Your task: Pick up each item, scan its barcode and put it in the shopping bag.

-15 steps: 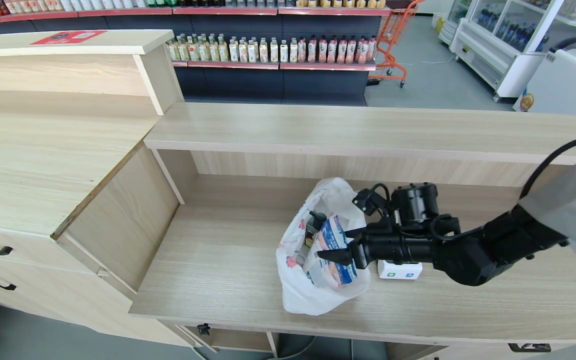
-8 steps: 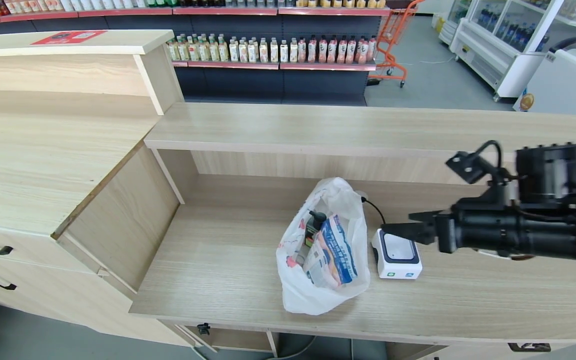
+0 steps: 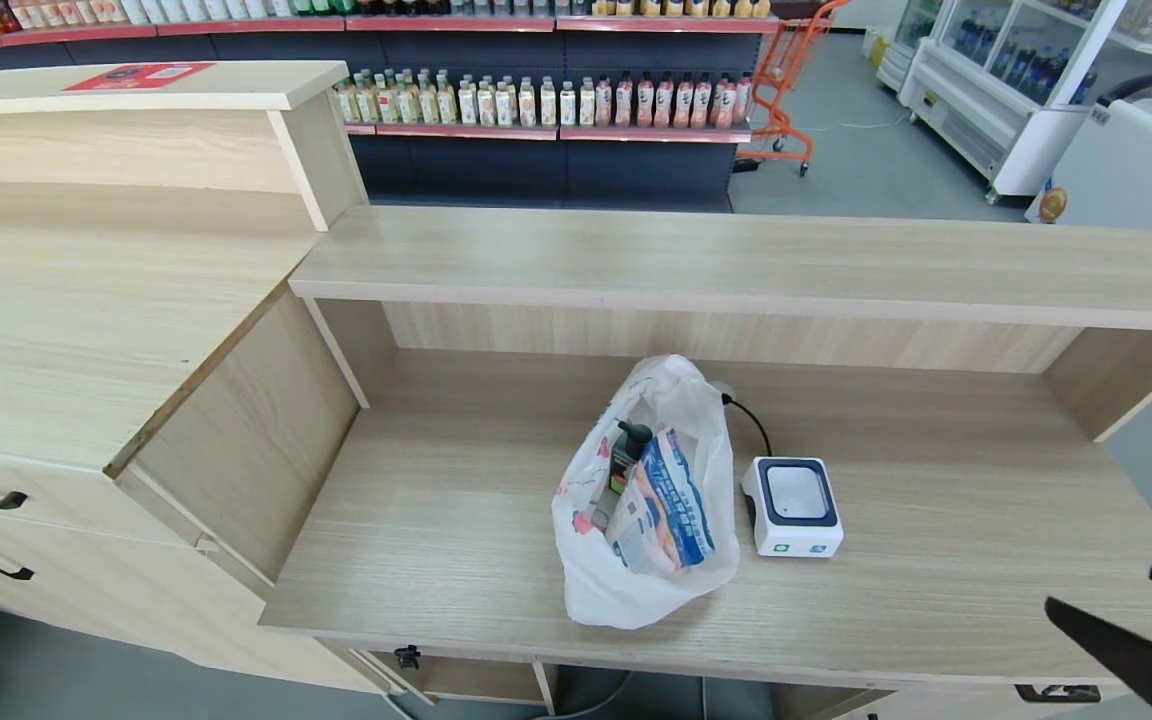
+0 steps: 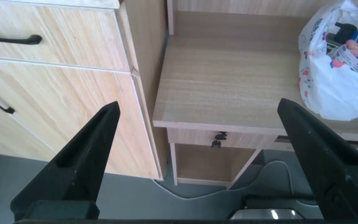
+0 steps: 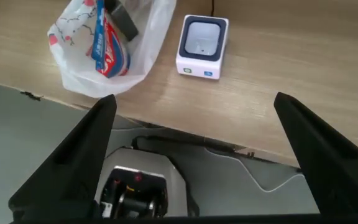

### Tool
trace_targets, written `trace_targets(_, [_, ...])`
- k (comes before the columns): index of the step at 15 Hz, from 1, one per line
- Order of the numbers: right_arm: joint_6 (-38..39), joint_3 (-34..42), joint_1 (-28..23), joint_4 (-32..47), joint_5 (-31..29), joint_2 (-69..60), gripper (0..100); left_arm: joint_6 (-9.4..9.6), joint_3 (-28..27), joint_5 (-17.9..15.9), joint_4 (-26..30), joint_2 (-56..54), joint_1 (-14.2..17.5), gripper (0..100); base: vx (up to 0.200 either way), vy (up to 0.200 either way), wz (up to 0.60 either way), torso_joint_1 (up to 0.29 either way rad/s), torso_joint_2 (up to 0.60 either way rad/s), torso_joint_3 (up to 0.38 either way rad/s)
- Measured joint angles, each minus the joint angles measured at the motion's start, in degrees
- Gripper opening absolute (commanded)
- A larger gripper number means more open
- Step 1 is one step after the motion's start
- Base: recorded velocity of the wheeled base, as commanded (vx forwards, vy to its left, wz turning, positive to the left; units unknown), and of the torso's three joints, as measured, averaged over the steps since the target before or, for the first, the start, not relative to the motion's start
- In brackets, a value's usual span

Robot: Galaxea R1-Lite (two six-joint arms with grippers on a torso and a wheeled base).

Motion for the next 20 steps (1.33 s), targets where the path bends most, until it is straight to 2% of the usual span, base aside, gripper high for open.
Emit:
trace_targets(3, [-0.77,8.95,-1.35,6.14,-3.64,-18.47,100,0.0,0.0,0.0,0.0,0.0,0.0,100,0.0,0.0,0.0,0.0,0.0,0.0])
trace_targets(6, [-1.91,12.24,-2.43,13.97,-6.79,-34.35,100,0.0,0.0,0.0,0.0,0.0,0.0,100,0.0,0.0,0.0,0.0,0.0,0.0])
trace_targets(8, [-0.38,13.2,-3.0,15.77,-7.75,-40.34,100,0.02,0.0,0.0,0.0,0.0,0.0,100,0.0,0.0,0.0,0.0,0.0,0.0])
trace_targets(19, [-0.3,13.6,-3.22,15.75,-7.86,-45.25,100,-0.4,0.0,0.0,0.0,0.37,0.0,100,0.0,0.0,0.0,0.0,0.0,0.0])
trace_targets(20, [-0.35,13.6,-3.22,15.74,-7.86,-45.25,100,-0.44,0.0,0.0,0.0,0.23,0.0,100,0.0,-0.2,0.0,-0.002,0.01,-0.002])
